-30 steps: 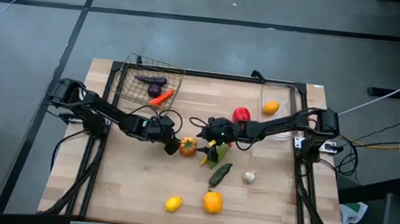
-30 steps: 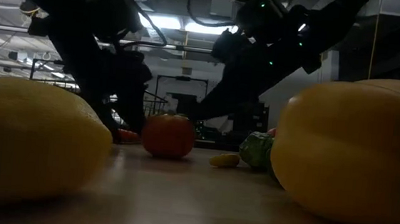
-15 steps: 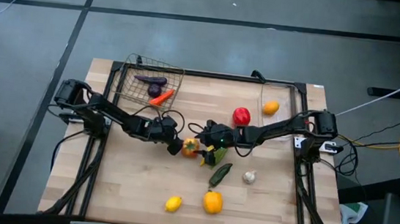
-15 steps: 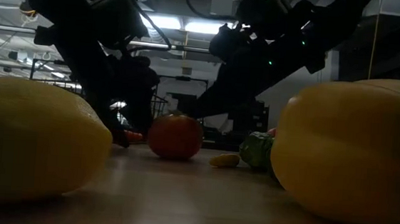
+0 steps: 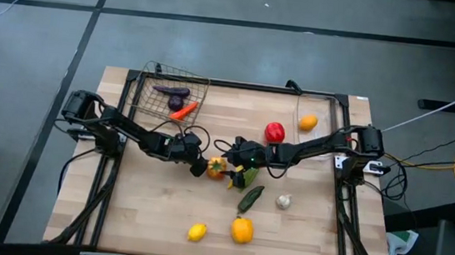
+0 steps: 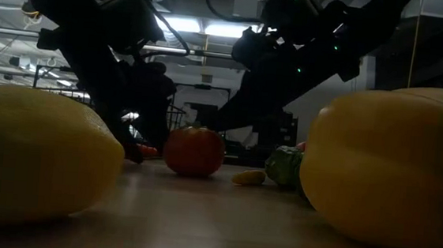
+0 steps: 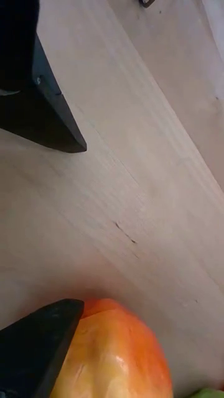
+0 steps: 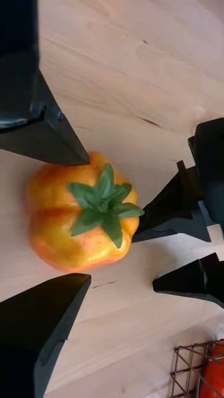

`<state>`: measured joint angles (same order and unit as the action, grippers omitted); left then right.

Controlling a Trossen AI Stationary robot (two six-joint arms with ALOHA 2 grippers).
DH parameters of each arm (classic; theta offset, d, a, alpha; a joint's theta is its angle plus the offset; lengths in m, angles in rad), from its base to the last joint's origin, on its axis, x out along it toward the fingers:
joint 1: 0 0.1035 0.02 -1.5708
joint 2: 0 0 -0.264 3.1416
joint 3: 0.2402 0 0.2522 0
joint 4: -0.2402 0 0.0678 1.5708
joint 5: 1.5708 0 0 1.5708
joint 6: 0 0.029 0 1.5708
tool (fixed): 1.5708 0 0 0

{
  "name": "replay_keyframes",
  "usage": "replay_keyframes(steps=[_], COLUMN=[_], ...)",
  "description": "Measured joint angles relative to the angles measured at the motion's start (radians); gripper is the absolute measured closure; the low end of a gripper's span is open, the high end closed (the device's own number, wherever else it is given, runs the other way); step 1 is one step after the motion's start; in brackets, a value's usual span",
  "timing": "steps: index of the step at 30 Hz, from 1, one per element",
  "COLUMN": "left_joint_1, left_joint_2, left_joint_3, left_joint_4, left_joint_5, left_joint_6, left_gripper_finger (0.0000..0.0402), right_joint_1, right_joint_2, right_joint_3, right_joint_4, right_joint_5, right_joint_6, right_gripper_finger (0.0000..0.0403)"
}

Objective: Sort produce into baskets
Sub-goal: Put the orange tomato into the transparent bin

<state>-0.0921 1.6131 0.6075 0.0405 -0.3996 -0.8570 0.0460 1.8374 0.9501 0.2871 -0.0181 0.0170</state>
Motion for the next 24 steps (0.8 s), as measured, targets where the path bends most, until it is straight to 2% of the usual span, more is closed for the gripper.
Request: replay_keyframes(steps=[9, 15, 24], left_joint_1=[0.000, 0.000, 0.000], left_joint_2=[0.000, 0.000, 0.000], left_joint_3=[0.000, 0.000, 0.000], left_joint_4=[-0.002, -0.002, -0.002], left_joint_5=[0.001, 0.002, 0.002], left_joint_6=[0.000, 0.000, 0.001], left_gripper_finger=[0.0002, 0.0002, 0.0002], right_joint_1=[0.000, 0.000, -0.001], right_joint_2=[0.000, 0.000, 0.000], right_joint_3=[0.000, 0.000, 0.000], right_joint_4=[0.001, 0.010, 0.054], right_joint_5=[0.000, -0.004, -0.100], right_joint_6=[0.012, 0.112, 0.162], right_gripper_finger=[0.0107, 0.0107, 0.0105])
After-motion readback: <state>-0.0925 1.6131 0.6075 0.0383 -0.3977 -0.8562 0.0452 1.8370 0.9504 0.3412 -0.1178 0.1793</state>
